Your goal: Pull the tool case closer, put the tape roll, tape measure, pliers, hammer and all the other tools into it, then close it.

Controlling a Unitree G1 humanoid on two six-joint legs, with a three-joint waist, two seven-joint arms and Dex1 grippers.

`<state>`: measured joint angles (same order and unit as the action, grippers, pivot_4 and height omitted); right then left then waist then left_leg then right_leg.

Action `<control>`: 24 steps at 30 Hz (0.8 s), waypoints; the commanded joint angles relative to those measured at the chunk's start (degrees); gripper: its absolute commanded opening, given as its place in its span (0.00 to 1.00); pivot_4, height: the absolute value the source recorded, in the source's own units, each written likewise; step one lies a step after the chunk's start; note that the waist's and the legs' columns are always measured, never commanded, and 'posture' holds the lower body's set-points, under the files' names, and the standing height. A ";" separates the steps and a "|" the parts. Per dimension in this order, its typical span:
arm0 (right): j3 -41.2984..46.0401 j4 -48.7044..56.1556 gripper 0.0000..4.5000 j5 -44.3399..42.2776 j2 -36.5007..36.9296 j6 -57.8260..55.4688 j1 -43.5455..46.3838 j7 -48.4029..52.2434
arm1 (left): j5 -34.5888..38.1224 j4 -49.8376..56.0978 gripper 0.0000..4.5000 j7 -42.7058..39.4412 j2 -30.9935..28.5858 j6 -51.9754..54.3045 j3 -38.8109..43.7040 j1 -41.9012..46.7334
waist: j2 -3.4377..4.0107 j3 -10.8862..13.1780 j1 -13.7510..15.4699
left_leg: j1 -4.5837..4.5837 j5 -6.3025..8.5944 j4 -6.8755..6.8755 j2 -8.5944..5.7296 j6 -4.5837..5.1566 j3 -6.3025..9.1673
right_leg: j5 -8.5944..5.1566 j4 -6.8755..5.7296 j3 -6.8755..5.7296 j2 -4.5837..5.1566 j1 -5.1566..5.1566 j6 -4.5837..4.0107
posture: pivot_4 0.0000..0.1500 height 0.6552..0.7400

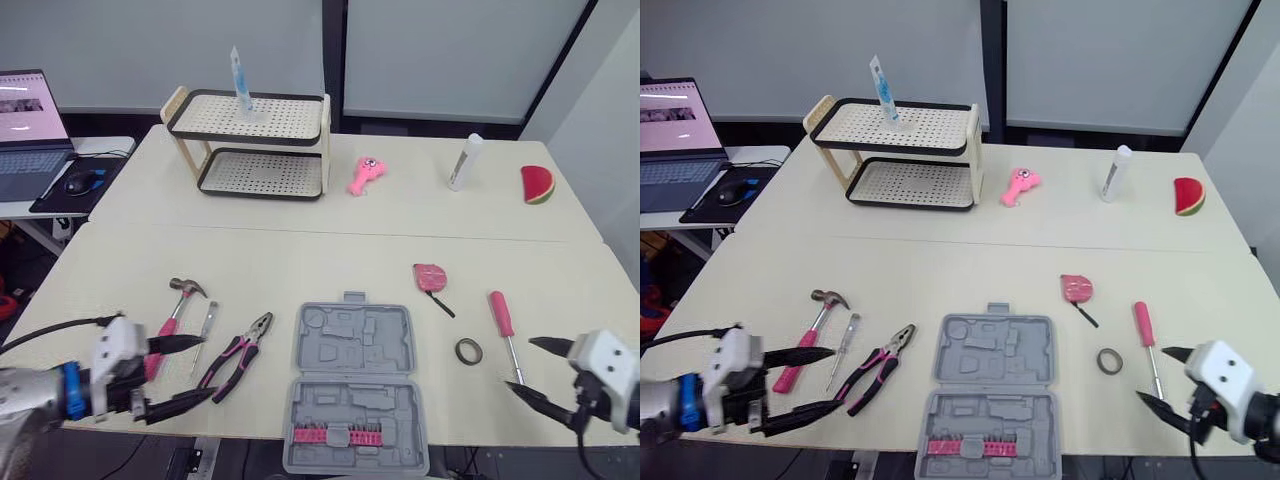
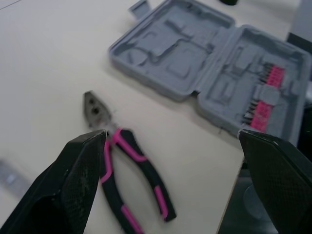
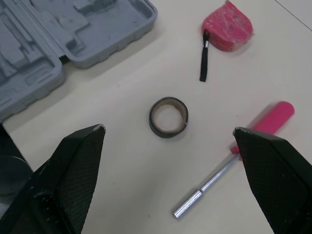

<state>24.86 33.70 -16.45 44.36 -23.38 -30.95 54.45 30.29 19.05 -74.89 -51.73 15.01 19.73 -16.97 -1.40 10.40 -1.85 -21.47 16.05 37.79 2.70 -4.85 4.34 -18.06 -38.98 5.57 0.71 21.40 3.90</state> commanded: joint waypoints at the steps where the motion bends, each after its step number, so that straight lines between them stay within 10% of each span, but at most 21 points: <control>1: -5.83 1.04 0.91 2.24 -0.56 -1.47 2.61 -3.58 | 2.88 4.84 1.00 -1.11 -1.01 2.02 -5.07 6.35 | 0.01 0.03 -0.01 | 0.00 0.00 0.00 0.00 0.00 0.00 | -0.05 0.01 0.00 0.00 0.00 -0.02 | 1.00 0.94; 7: -13.69 -1.80 0.55 6.42 -0.78 -2.38 7.09 -8.08 | 5.48 7.09 1.00 -2.00 -0.30 4.79 -10.94 13.87 | 0.10 0.09 -0.19 | -0.08 0.00 0.00 -0.01 0.02 0.00 | -0.01 0.03 0.02 -0.02 0.07 0.02 | 1.00 0.94; 18: -22.54 -10.15 0.55 10.94 -1.55 -3.97 14.52 -12.32 | 4.59 4.84 1.00 -6.31 1.08 -0.65 -15.08 16.54 | 0.16 0.16 -0.03 | -0.08 0.00 0.04 -0.02 0.03 0.02 | -0.01 0.02 0.01 -0.02 0.07 0.02 | 1.00 0.94; 24: -23.85 -11.21 0.33 11.02 -1.63 -4.50 15.69 -12.74 | 4.20 4.08 1.00 -6.99 1.07 -2.12 -15.63 16.39 | 0.18 0.18 -0.04 | -0.10 0.01 0.04 -0.02 0.03 0.02 | -0.01 0.02 0.00 -0.02 0.08 0.02 | 1.00 0.94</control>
<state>0.61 21.87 -5.58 42.69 -27.89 -15.60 42.14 34.71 22.66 -81.40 -50.77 14.11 4.37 -0.88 -1.22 10.58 -1.89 -21.57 16.05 37.83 2.68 -4.82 4.37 -18.07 -38.96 5.57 0.69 21.48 3.93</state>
